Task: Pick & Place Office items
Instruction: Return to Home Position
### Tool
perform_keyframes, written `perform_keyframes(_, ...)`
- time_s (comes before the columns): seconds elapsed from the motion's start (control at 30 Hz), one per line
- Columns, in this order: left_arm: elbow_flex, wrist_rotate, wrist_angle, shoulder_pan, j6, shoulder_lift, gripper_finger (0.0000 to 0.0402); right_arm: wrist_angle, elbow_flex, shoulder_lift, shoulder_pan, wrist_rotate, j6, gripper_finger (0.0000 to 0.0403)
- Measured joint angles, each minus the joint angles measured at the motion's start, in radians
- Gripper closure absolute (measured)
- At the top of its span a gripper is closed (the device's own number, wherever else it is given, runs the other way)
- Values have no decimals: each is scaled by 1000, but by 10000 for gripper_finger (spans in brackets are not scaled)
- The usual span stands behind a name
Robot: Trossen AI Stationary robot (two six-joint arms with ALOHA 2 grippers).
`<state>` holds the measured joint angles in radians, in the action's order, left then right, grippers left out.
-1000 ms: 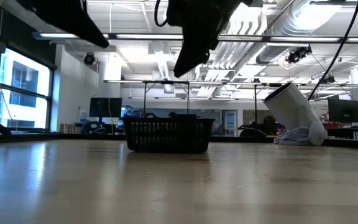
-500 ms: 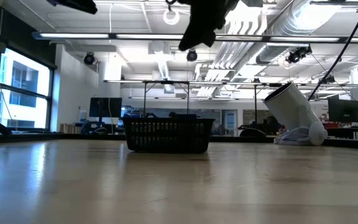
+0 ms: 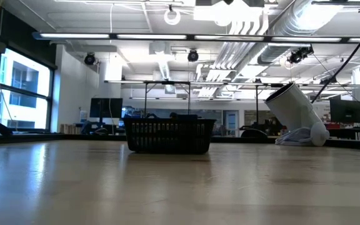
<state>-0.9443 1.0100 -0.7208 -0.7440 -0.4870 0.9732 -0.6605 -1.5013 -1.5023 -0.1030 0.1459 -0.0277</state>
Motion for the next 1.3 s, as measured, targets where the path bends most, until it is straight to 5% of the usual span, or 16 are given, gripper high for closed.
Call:
perform_keyframes(0.43, 0, 15, -58, -228, 23, -179, 401, -17, 51, 121, -112, 119, -5, 400)
perform_keyframes(0.67, 0, 27, 41, -289, 170, -252, 401, 44, 145, 215, -134, 168, -46, 400)
perform_keyframes(0.9, 0, -158, 203, -301, 400, -338, 401, 53, 181, 254, -133, 167, -77, 401)
perform_keyframes(1.2, 0, -192, 213, -301, 499, -593, 401, 36, 189, 262, -133, 166, -91, 401)
perform_keyframes(1.3, 0, -275, 211, -301, 519, -701, 401, 30, 189, 262, -133, 166, -103, 401)
